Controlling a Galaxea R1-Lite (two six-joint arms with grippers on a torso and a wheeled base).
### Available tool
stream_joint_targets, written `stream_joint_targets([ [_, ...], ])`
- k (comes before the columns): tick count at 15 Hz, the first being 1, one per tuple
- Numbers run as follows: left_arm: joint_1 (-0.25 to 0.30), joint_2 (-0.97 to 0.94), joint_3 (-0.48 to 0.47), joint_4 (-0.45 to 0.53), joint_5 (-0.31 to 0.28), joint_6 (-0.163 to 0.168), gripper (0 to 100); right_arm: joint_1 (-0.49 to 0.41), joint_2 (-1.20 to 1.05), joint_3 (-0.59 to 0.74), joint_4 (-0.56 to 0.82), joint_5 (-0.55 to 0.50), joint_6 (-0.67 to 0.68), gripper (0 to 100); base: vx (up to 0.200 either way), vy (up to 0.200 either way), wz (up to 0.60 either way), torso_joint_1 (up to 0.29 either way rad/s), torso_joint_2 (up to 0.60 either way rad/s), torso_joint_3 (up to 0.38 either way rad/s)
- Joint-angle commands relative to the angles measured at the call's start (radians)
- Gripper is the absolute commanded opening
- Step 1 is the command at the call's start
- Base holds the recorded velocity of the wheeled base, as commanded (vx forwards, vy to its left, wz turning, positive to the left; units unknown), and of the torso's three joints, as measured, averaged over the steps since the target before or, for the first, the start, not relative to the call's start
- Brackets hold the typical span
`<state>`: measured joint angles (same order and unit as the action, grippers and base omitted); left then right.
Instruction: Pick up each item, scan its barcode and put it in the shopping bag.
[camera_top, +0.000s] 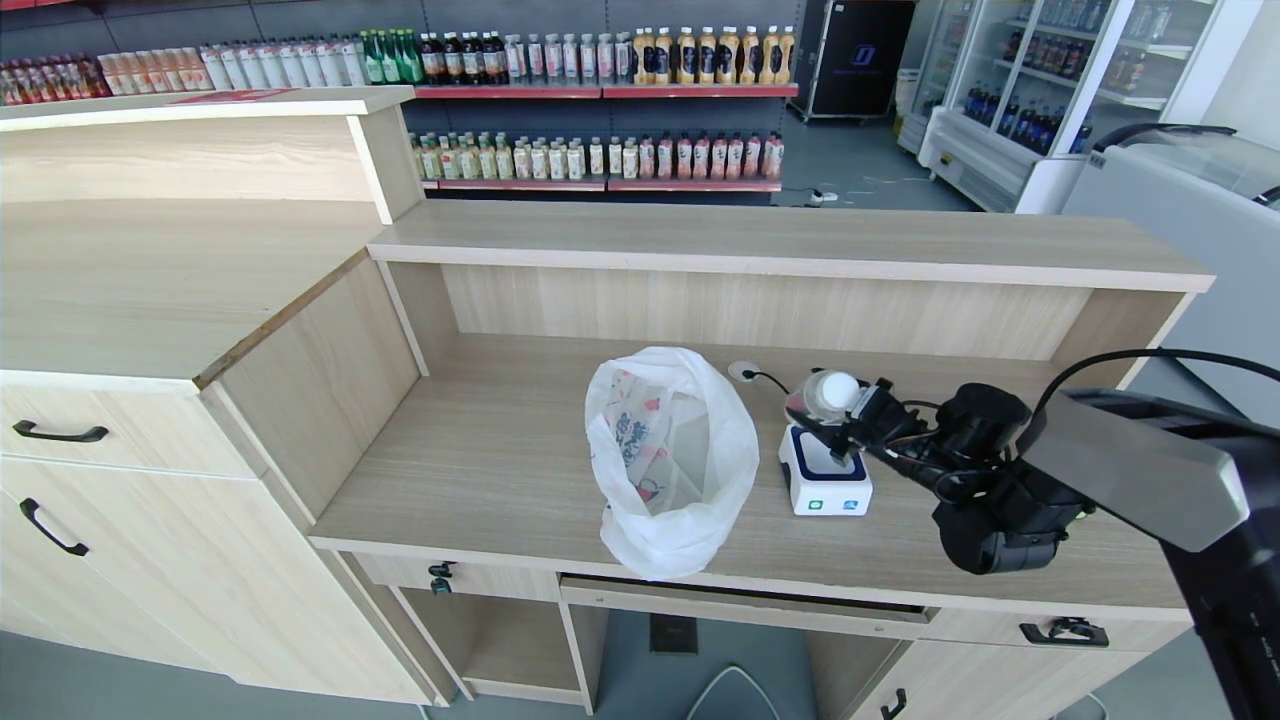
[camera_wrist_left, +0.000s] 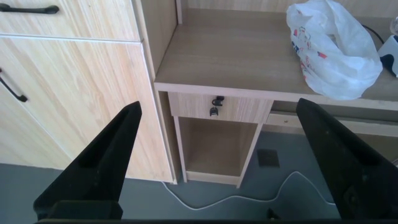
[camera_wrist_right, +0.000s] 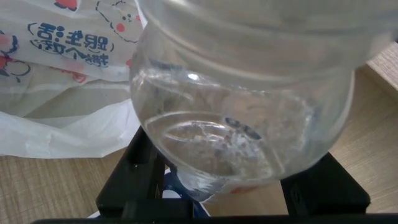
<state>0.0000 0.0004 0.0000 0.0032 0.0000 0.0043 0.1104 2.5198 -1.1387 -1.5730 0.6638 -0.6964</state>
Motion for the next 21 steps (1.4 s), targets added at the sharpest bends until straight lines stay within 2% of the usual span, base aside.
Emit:
stream_joint_targets([
  [1,0.000,0.000,0.000,0.000,0.000,0.000,100,0.000,0.002,0.001,0.002,0.000,0.000,0,0.000,0.000,0.00,0.000,0.00,0.000],
  [8,0.000,0.000,0.000,0.000,0.000,0.000,100,0.000,-0.050,0.007,0.002,0.000,0.026,0,0.000,0.000,0.00,0.000,0.00,0.000],
  [12,0.000,0.000,0.000,0.000,0.000,0.000,100,-0.029,-0.237,0.056,0.004,-0.023,0.284,0,0.000,0.000,0.00,0.000,0.00,0.000],
  [15,0.000,0.000,0.000,0.000,0.000,0.000,100,-0.129,-0.351,0.178,0.120,-0.156,0.345,0,0.000,0.000,0.00,0.000,0.00,0.000],
  [16,0.000,0.000,0.000,0.000,0.000,0.000,100,-0.153,-0.381,0.218,0.159,-0.236,0.410,0,0.000,0.000,0.00,0.000,0.00,0.000],
  [19,0.000,0.000,0.000,0.000,0.000,0.000,100,-0.179,-0.444,0.223,0.334,-0.566,0.617,0,0.000,0.000,0.00,0.000,0.00,0.000],
  [21,0.000,0.000,0.000,0.000,0.000,0.000,100,-0.187,-0.470,0.235,0.439,-0.630,0.666,0,0.000,0.000,0.00,0.000,0.00,0.000],
])
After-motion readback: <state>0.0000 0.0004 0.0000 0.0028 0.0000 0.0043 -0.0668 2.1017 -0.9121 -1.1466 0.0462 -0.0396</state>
